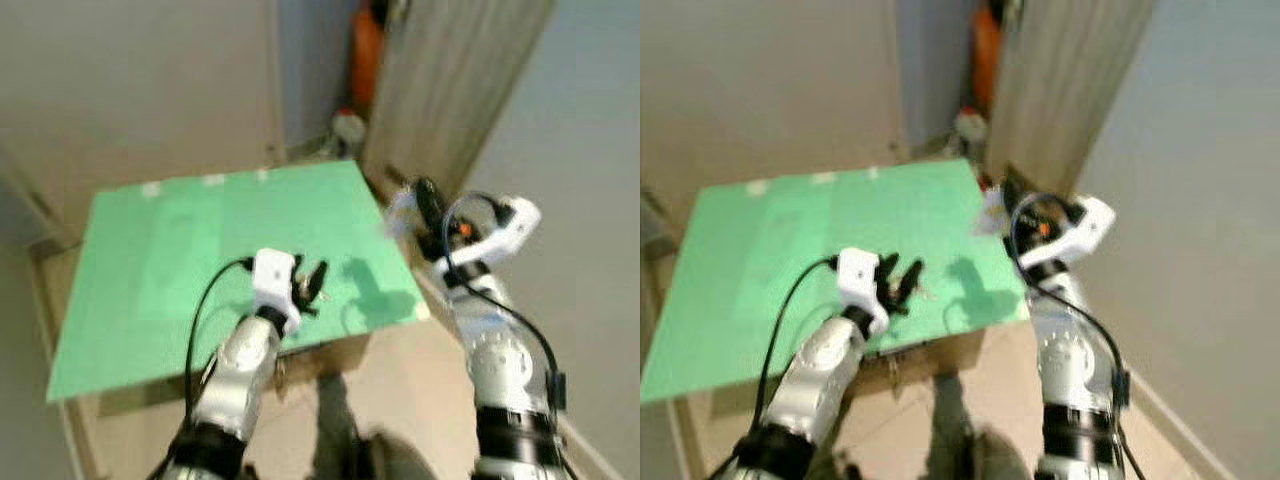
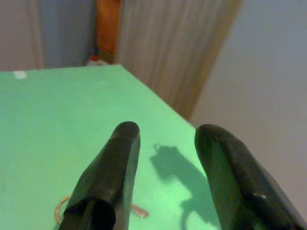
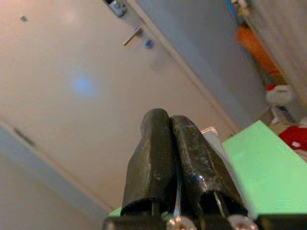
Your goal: Hang keys on a hook
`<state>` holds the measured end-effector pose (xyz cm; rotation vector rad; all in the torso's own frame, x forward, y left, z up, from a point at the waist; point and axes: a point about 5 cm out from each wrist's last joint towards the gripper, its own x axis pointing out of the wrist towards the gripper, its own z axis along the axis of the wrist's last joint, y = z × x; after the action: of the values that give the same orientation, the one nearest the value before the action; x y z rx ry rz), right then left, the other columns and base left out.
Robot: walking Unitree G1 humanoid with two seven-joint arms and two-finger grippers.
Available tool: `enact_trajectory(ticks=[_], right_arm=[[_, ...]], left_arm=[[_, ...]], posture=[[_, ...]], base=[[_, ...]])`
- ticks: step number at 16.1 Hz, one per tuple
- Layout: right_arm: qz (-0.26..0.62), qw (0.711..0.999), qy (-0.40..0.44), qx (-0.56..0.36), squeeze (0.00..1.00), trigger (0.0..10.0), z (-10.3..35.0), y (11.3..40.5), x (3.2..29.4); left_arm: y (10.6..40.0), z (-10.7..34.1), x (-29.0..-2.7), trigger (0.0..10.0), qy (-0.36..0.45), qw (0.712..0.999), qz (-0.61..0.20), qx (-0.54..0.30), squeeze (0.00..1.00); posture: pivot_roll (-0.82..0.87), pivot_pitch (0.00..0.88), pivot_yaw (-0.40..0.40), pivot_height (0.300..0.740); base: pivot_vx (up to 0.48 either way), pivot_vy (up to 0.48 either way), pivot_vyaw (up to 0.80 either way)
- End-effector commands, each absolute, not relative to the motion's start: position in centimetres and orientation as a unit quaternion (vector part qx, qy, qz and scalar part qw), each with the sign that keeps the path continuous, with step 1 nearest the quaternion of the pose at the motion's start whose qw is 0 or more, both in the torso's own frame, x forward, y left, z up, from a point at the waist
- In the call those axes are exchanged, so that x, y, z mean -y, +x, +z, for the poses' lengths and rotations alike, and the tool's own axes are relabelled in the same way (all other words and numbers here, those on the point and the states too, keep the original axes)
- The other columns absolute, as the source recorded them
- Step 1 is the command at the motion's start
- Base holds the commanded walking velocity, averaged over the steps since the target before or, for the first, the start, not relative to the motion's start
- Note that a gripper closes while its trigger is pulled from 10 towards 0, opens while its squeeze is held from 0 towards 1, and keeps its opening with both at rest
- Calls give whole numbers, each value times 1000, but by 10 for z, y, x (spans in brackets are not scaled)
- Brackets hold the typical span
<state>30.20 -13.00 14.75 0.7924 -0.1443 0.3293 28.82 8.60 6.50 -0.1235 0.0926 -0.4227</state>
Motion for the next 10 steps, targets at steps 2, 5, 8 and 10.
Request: enact_trajectory(ticks=[2,5,8,10], right_arm=[[162,902,394,69,0,10000,146,304,125],[165,903,391,69,0,10000,145,303,122],[166,903,391,69,0,10000,145,305,122],[163,901,395,77,0,10000,148,306,125]], left_arm=[[288,62,-87,10000,-68,974,-211,-52,0],[288,60,-88,10000,-72,973,-213,-54,0],[287,60,-87,10000,-74,972,-216,-52,0],[287,60,-87,10000,-76,972,-216,-50,0]], posture=[[29,78,-4,740],[26,77,-2,740],[29,78,-3,740],[32,81,0,740]], base=[[0,0,-800],[0,0,-800],[0,0,-800],[0,0,-800]])
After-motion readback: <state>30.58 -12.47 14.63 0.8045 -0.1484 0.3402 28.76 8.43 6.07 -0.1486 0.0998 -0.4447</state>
